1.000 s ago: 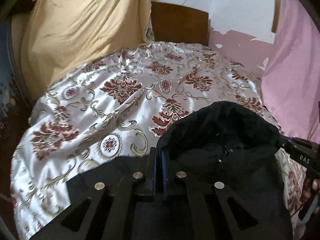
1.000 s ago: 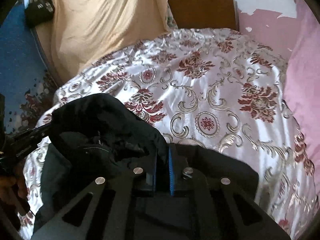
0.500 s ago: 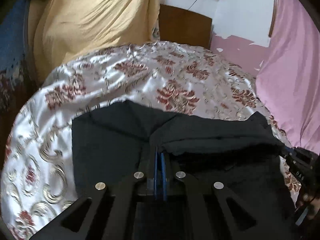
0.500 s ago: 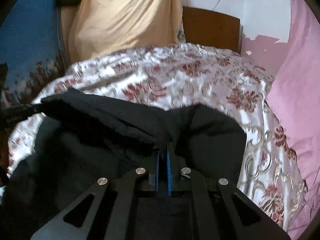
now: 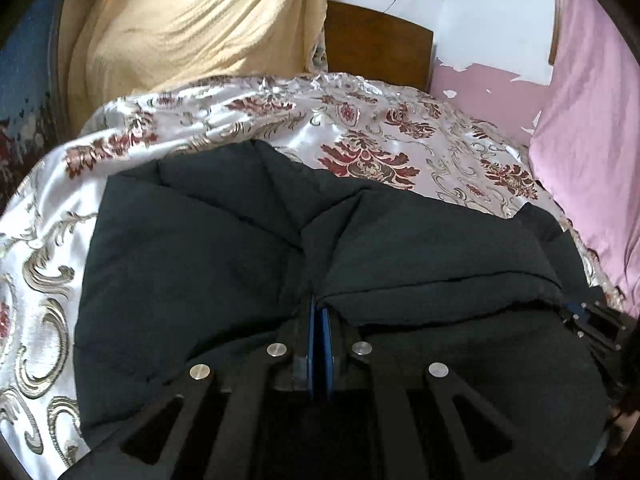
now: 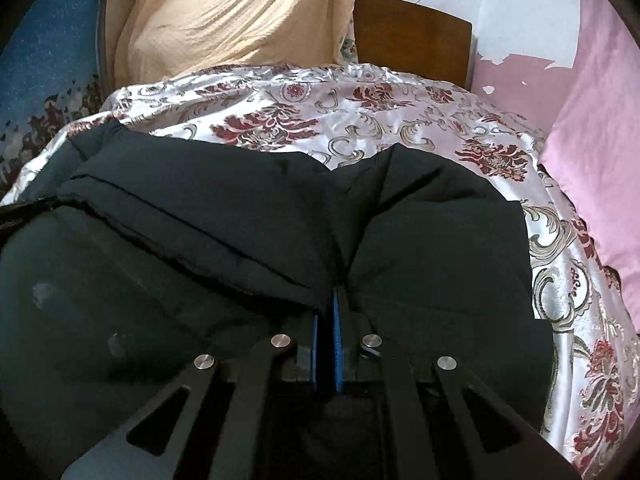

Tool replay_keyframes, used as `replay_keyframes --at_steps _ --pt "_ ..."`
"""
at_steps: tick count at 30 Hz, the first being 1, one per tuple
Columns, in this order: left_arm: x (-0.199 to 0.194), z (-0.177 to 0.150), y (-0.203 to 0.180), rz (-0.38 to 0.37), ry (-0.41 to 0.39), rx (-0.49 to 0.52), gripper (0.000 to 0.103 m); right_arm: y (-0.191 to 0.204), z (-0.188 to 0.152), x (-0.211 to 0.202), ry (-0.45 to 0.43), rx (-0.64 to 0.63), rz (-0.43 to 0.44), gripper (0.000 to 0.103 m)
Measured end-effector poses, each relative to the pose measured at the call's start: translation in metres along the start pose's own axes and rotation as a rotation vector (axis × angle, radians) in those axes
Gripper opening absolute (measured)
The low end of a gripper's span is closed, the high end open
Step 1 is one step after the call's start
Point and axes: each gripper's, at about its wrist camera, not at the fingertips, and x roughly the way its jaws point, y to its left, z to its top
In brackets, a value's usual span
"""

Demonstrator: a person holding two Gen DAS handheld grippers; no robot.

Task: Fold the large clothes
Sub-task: 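Fold the hem up toward the collar with both tools and open them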

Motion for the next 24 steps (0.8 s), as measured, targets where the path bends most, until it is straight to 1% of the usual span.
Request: replay_keyframes --at_steps 2,3,4,5,6,7,8,10,11,12,13,14,15,17,18,20,22,23,24 --pt "-0.006 0.006 0.0 -0.014 0.05 0.026 0.007 -0.001 0.001 -0.006 -0.008 -0.005 -0.002 0.009" --pt "-0.008 0.011 0.001 -0.027 0.082 0.038 0.01 -0.002 0.004 -0.01 -0.002 -0.006 0.006 0.012" --pt "-0.014 0.02 0.003 -0.056 0.136 0.059 0.017 -0.004 0.009 -0.017 0.026 -0.018 0.022 0.014" --pt "-0.019 0.026 0.004 -0.074 0.164 0.08 0.023 -0.005 0.014 -0.022 0.035 -0.031 0.034 0.027" --pt "-0.024 0.031 0.006 -0.083 0.179 0.099 0.037 -0.006 0.023 -0.037 0.024 -0.071 0.069 0.05" --pt "-0.034 0.039 0.008 -0.077 0.176 0.124 0.054 -0.006 0.028 -0.049 0.002 -0.104 0.091 0.061" --pt "-0.045 0.047 0.009 -0.069 0.145 0.136 0.06 -0.006 0.034 -0.061 -0.026 -0.137 0.107 0.071" --pt "-0.069 0.063 0.014 -0.096 0.034 0.137 0.074 -0.005 0.053 -0.089 -0.081 -0.204 0.137 0.071" --pt "-0.078 0.075 0.015 -0.113 -0.028 0.126 0.078 -0.006 0.066 -0.098 -0.097 -0.216 0.142 0.071" --pt "-0.081 0.085 0.015 -0.112 -0.065 0.11 0.084 -0.006 0.076 -0.1 -0.105 -0.211 0.142 0.072" --pt "-0.08 0.1 0.014 -0.091 -0.1 0.082 0.086 -0.007 0.09 -0.102 -0.117 -0.19 0.148 0.072" --pt "-0.076 0.111 0.013 -0.078 -0.112 0.057 0.086 -0.008 0.102 -0.099 -0.122 -0.167 0.149 0.072" --pt "-0.068 0.123 0.011 -0.07 -0.111 0.027 0.086 -0.011 0.119 -0.091 -0.123 -0.118 0.142 0.072" --pt "-0.043 0.139 0.005 -0.063 -0.063 -0.05 0.086 -0.016 0.139 -0.072 -0.098 -0.017 0.152 0.072" --pt "-0.03 0.141 0.0 -0.074 -0.029 -0.075 0.086 -0.022 0.147 -0.056 -0.066 0.08 0.173 0.072" --pt "-0.013 0.135 -0.009 -0.1 0.015 -0.067 0.086 -0.025 0.148 -0.031 -0.007 0.191 0.228 0.072" --pt "-0.001 0.121 -0.018 -0.124 0.051 -0.021 0.086 -0.02 0.136 -0.016 0.014 0.202 0.267 0.072" --pt "0.006 0.11 -0.021 -0.141 0.083 0.007 0.087 -0.015 0.127 -0.012 0.021 0.179 0.281 0.072" --pt "0.016 0.097 -0.024 -0.164 0.134 0.043 0.087 -0.006 0.115 -0.008 0.035 0.122 0.292 0.072"
